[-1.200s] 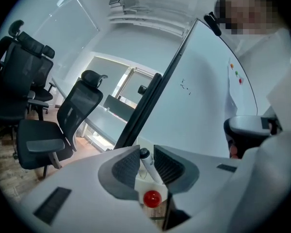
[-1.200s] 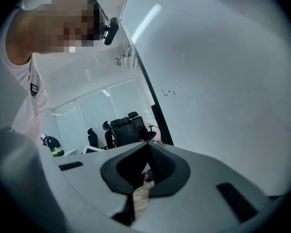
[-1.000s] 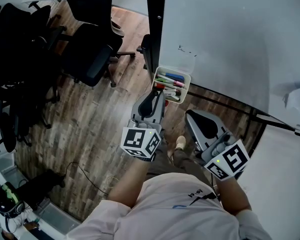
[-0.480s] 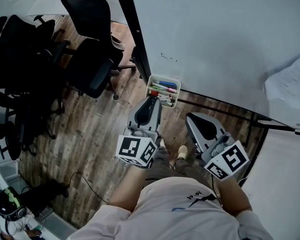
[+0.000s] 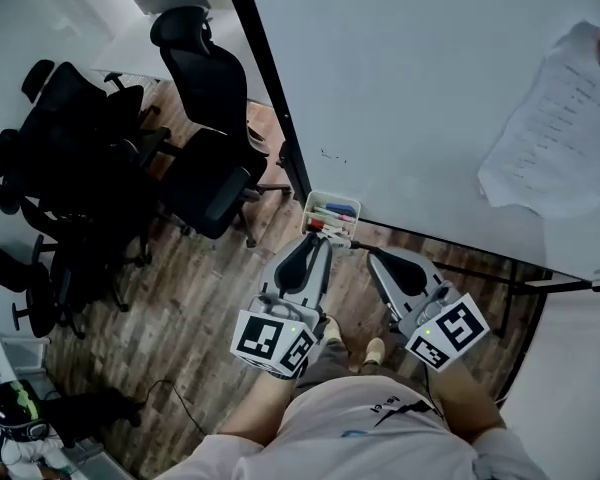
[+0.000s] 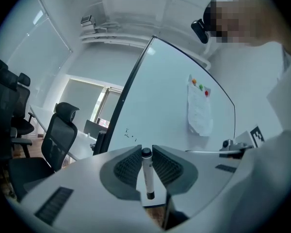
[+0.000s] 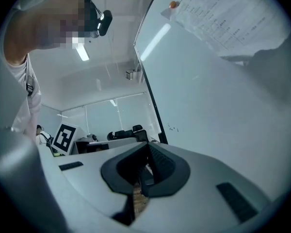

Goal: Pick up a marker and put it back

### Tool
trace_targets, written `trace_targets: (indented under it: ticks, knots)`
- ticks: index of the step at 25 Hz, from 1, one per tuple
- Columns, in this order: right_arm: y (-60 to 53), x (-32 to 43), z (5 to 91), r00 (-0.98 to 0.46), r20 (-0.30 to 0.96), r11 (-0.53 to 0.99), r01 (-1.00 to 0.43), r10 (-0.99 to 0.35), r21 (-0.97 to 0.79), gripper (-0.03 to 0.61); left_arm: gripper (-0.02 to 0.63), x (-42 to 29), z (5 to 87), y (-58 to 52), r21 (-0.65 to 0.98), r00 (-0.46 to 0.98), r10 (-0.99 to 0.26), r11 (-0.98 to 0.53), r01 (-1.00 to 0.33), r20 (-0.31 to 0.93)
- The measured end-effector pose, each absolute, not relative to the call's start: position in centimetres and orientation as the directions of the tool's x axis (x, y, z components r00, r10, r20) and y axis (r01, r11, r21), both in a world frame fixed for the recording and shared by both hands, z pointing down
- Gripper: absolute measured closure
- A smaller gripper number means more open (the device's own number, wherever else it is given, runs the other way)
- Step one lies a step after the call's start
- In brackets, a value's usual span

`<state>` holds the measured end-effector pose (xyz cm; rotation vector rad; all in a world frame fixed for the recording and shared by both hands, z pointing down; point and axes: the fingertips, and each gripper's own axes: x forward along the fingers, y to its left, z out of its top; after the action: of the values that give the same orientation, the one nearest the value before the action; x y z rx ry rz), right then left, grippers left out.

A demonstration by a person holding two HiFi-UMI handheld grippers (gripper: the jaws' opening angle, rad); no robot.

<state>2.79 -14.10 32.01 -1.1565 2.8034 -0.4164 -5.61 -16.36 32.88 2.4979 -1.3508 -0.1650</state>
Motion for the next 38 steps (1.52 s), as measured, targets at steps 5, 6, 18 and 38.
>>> trace_targets:
  ticks: [5, 6, 18, 38]
  knots:
    - [-13.1, 3.0, 30.1, -0.721, -0.011, 0.700, -0.668, -0.693, -0.252, 0.565, 0.538, -5.0, 31.0, -14.2, 0.297, 0.559, -0.829, -0.530, -0.795, 0.018]
    - [-12.9, 3.1, 29.6, -0.721, -0.018, 0.702, -0.668, -0.693, -0.248, 0.565, 0.538, -5.0, 30.6, -13.8, 0.297, 0.557, -0.831, -0.529, -0.795, 0.010]
    - [-10.8, 3.3, 26.5, -0.735, -0.063, 0.729, -0.652, -0.675, -0.207, 0.565, 0.540, -3.8, 27.3, -10.8, 0.265, 0.567, -0.823, -0.557, -0.787, -0.047]
    - [-11.3, 2.5, 27.7, -0.729, -0.028, 0.715, -0.663, -0.684, -0.220, 0.565, 0.540, -6.1, 29.2, -12.4, 0.235, 0.504, -0.863, -0.493, -0.838, -0.012]
